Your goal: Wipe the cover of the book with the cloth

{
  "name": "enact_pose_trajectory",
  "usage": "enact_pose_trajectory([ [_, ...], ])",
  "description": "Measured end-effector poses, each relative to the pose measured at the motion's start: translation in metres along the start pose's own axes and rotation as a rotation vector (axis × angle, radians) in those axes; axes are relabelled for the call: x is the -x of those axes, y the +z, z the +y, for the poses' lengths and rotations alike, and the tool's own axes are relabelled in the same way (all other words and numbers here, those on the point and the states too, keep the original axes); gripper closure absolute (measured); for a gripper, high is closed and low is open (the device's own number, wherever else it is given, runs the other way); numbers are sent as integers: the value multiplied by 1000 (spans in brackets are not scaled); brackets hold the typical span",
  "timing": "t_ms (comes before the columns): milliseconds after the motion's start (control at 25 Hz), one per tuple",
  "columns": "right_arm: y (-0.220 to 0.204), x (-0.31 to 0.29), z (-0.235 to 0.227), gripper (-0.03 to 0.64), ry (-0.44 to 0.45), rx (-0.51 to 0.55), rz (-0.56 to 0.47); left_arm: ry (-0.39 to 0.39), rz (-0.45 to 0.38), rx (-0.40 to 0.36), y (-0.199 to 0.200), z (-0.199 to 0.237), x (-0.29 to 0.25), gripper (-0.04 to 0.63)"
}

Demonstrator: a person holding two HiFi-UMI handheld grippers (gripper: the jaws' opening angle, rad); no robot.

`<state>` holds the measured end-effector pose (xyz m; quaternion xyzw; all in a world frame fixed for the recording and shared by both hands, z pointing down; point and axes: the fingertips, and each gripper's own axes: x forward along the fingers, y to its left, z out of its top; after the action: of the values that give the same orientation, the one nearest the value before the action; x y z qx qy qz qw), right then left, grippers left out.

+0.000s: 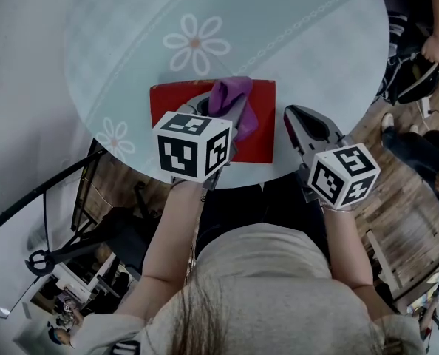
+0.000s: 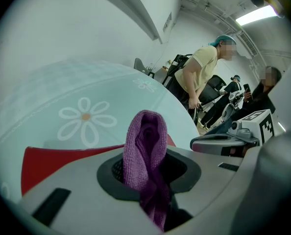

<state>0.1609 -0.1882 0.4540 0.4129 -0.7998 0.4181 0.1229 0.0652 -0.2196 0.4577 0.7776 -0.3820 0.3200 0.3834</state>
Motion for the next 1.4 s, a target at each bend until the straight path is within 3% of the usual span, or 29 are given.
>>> enact_pose_trajectory([
  [1080,3,14,-21,594,48,19,22,8,-30,-19,14,-43,-22,485],
  [1400,8,21,-21,594,55,19,5,-28,-68,10,14,-53,-20,485],
])
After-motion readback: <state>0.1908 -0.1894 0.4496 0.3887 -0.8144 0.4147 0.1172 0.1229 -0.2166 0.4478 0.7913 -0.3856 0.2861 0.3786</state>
